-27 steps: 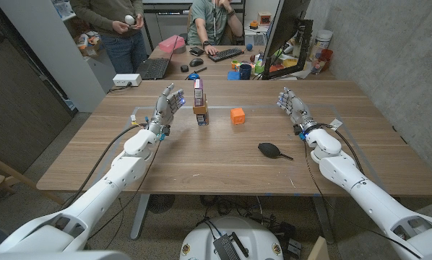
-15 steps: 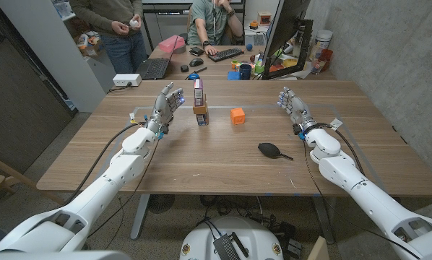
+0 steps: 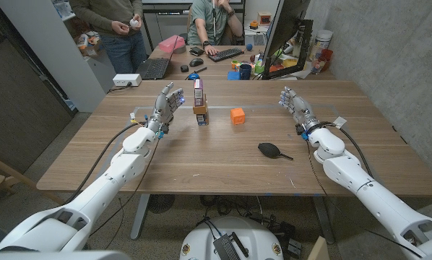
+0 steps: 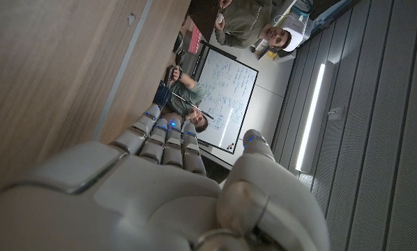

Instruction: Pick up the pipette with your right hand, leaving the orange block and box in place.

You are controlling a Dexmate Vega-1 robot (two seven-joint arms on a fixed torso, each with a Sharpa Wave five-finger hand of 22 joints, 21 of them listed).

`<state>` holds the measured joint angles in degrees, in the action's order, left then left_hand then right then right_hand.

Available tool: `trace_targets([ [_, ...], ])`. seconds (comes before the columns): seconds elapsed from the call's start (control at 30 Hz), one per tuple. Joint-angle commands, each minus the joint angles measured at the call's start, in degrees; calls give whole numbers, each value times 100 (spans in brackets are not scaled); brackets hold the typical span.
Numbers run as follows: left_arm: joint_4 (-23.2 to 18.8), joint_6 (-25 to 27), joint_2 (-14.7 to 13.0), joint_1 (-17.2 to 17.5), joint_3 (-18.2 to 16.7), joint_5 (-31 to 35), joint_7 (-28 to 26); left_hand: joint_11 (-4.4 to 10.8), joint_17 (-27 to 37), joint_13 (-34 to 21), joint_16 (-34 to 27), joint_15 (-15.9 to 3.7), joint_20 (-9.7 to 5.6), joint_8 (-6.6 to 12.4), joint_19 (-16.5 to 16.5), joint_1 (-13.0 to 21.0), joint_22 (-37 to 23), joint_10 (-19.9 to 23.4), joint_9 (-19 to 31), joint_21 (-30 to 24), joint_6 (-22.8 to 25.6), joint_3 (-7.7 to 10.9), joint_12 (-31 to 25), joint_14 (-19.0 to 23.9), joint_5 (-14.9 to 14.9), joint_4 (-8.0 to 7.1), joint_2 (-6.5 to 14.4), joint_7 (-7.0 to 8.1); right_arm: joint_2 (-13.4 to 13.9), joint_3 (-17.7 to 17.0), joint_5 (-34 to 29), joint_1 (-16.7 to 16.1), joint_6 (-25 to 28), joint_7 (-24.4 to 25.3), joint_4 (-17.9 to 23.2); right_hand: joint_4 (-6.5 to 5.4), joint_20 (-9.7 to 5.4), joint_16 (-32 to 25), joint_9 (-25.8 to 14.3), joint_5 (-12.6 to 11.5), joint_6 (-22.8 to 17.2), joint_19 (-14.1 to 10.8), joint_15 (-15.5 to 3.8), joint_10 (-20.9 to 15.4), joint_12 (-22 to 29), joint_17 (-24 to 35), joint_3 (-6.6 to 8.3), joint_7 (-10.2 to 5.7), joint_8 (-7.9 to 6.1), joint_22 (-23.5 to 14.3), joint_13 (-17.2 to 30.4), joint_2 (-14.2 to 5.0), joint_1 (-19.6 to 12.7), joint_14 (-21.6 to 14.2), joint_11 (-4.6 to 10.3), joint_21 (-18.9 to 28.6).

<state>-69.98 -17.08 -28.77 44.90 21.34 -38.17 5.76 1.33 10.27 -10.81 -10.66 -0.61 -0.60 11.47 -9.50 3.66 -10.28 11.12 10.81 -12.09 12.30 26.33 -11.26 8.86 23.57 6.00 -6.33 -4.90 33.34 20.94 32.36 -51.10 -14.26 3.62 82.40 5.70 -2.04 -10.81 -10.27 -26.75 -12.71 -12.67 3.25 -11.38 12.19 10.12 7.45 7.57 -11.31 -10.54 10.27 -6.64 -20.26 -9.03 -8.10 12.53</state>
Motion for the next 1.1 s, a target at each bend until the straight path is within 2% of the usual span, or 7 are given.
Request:
trace_targets([
  [0.03, -21, 38, -34, -4, 8, 22, 0, 6, 28, -24, -32, 13, 14, 23, -54, 10, -8, 28, 19, -10, 67, 8, -37, 37, 37, 7, -39, 18, 822, -184, -505, -492, 589, 506, 1116, 91, -7, -70, -20, -37, -178, -209, 10, -214, 74, 20, -2, 15, -57, -5, 34, 60, -144, -227, 23, 75],
  [0.23, -199, 116, -158, 37, -42, 28, -52, 12, 28, -24, -31, 21, 19, 22, -52, 11, -8, 29, 19, -5, 67, 3, -38, 34, 38, 8, -36, 21, 1506, -391, -851, -895, 1491, 941, 2108, 213, 215, -142, -21, -62, -418, -766, 85, -590, 182, 28, -17, 115, -75, -2, 70, 204, -293, -754, 21, 220],
  [0.37, -187, 124, -177, 9, -46, 16, -4, 7, 28, -24, -32, 18, 22, 22, -49, 12, -8, 34, 19, -2, 68, 0, -39, 34, 39, 9, -35, 29, 2011, -490, -1273, -1156, 2577, 1437, 3015, 266, 367, -167, -23, -74, -494, -1074, 186, -711, 213, 32, -36, 116, -67, 0, 87, 305, -376, -1016, 2, 295],
  [0.53, -35, 134, -150, -104, -14, 5, 119, -14, 28, -24, -32, 20, 26, 25, -48, 13, -9, 32, 19, 3, 78, -5, -39, 36, 41, 10, -32, 18, 2283, -619, -1690, -1484, 3888, 2154, 4080, 262, 456, -236, -27, -90, -700, -1532, 278, -980, 293, 44, -80, 171, -95, 2, 103, 403, -409, -1468, -5, 409],
  [0.67, 217, 101, -71, -256, 31, -8, 282, -8, 28, -24, -33, 20, 26, 25, -48, 14, -9, 29, 19, 4, 81, -8, -38, 36, 42, 11, -31, 23, 2399, -505, -2160, -1549, 4747, 2539, 4705, 256, 465, -268, -31, -97, -914, -1844, 283, -1245, 364, 50, -74, 189, -123, 5, 114, 404, -476, -1821, 7, 467],
  [0.9, 684, -13, 93, -529, 128, 0, 599, -11, 28, -24, -30, 22, 30, 29, -46, 15, -9, 28, 20, 9, 95, -13, -38, 30, 44, 12, -28, 14, 2509, 306, -3234, -1110, 6710, 2864, 5633, 253, 470, -297, -34, -85, -1109, -2184, 298, -1416, 396, 53, -64, 193, -143, 7, 117, 400, -543, -2140, -1, 544],
  [1.1, 1030, -121, 207, -695, 160, -27, 833, -8, 28, -24, -30, 16, 35, 35, -41, 16, -10, 10, 20, 14, 114, -18, -31, 28, 45, 12, -24, 15, 2627, 927, -3860, -830, 7670, 2794, 6104, 252, 478, -296, -35, -76, -1146, -2301, 307, -1442, 392, 54, -53, 196, -136, 8, 117, 384, -573, -2224, -12, 569],
])
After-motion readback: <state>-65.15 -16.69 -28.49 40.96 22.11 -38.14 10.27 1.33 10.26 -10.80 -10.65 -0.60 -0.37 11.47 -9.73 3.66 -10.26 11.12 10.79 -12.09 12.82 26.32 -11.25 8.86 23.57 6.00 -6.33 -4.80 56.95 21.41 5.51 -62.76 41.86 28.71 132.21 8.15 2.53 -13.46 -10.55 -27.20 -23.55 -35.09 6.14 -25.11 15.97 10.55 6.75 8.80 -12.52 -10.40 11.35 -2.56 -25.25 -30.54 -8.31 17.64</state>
